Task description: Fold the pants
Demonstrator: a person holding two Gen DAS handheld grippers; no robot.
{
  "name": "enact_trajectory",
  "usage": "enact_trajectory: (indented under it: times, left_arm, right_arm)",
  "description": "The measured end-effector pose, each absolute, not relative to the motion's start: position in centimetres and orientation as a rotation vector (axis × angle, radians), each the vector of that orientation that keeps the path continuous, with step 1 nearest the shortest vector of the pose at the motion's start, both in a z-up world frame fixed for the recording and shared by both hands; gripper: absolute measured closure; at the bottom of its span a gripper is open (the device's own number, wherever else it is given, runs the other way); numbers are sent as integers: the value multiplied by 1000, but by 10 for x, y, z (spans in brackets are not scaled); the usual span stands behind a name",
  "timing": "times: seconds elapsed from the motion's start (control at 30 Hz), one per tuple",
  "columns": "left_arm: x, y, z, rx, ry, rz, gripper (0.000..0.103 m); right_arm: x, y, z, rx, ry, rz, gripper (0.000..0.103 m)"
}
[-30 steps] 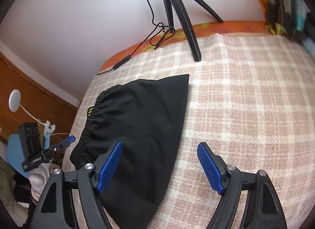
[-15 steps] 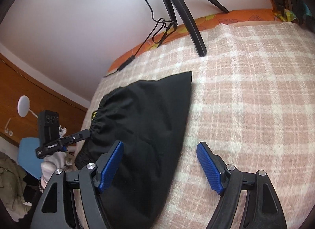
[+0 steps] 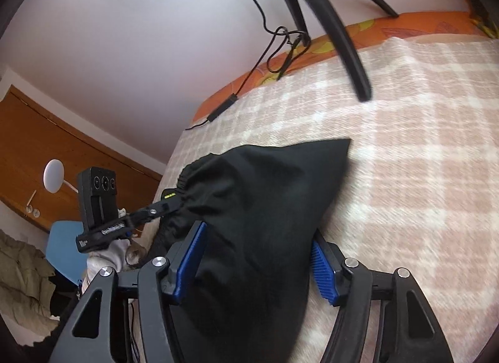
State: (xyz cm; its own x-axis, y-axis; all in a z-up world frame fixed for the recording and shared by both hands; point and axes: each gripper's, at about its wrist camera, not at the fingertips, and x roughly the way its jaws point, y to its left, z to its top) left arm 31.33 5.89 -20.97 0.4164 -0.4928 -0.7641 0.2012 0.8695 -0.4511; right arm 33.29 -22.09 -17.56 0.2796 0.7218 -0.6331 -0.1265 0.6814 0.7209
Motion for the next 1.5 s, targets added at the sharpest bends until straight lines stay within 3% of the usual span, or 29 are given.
enact_trajectory:
  times: [0.1, 0.3, 0.43, 0.93, 1.5]
  left_arm:
    - [315, 54, -210, -274, 1046, -431, 80]
    - [309, 52, -206, -259, 1019, -411, 86]
    - [305, 49, -200, -236, 995, -404, 88]
    - [246, 38, -125, -144, 795, -419, 91]
    - [172, -35, -26, -79, 561, -564, 92]
  right_arm:
    - [338, -209, -176, 590, 1161, 619, 50]
    - [338, -194, -172, 486, 1180, 569, 84]
    - [334, -190, -162, 432, 1160, 557, 93]
    - [294, -174, -81, 249, 998, 556, 96]
    - [219, -249, 40, 151, 766, 494, 96]
